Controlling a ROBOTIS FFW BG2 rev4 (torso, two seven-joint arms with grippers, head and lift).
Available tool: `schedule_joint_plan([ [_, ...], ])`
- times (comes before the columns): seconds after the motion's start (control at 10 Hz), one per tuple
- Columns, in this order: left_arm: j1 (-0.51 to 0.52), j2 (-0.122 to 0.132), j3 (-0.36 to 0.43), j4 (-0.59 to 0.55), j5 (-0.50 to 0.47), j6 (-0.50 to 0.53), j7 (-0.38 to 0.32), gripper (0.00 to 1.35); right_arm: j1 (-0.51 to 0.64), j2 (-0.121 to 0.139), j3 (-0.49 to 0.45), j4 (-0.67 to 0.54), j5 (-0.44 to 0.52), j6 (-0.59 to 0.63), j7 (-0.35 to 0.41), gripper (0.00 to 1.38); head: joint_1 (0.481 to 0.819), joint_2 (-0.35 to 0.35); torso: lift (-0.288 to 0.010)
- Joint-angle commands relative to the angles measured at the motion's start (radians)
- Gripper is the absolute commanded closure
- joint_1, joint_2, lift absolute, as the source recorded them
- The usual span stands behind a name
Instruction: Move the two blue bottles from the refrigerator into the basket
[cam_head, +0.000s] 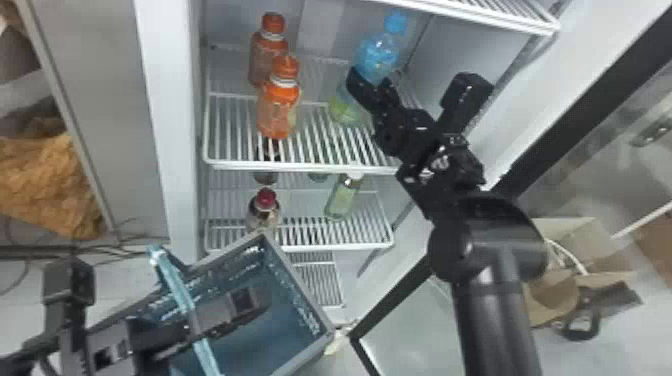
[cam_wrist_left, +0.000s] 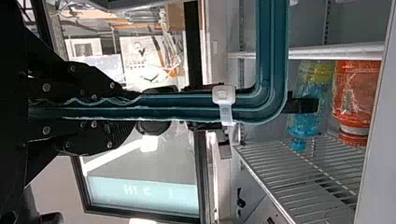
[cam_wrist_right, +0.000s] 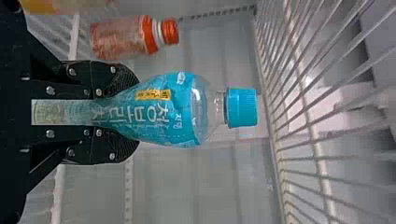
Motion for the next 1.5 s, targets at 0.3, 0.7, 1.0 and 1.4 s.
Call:
schedule_joint_plan([
  [0.3,0.0,0.0,-0.003,0.0,0.004,-0.004,0.0,1.2,0.171,-0.008,-0.004,-0.222,-0.079,0.087,0.027,1.27,0.695,-0.301,-0.01],
  [0.7,0.003,-0.001,-0.003,0.0,0.004,-0.006,0.0,1.2,0.345,-0.015,-0.032,-0.435,-0.148,0.168,0.062,1.27,0.695,-0.296,-0.01],
  [1.0,0.01,-0.001,-0.001,0.0,0.01,-0.014,0.0,1.2,0.458,-0.013,-0.028,-0.531,-0.184,0.252,0.097,1.27,0.695,-0.282,-0.01],
  [1.4,0.005,-0.001,-0.003,0.0,0.01,-0.014,0.003,1.2,0.549,-0.002,-0.01,-0.6,-0.216,0.379,0.154,1.27,0.695,-0.249,-0.01],
])
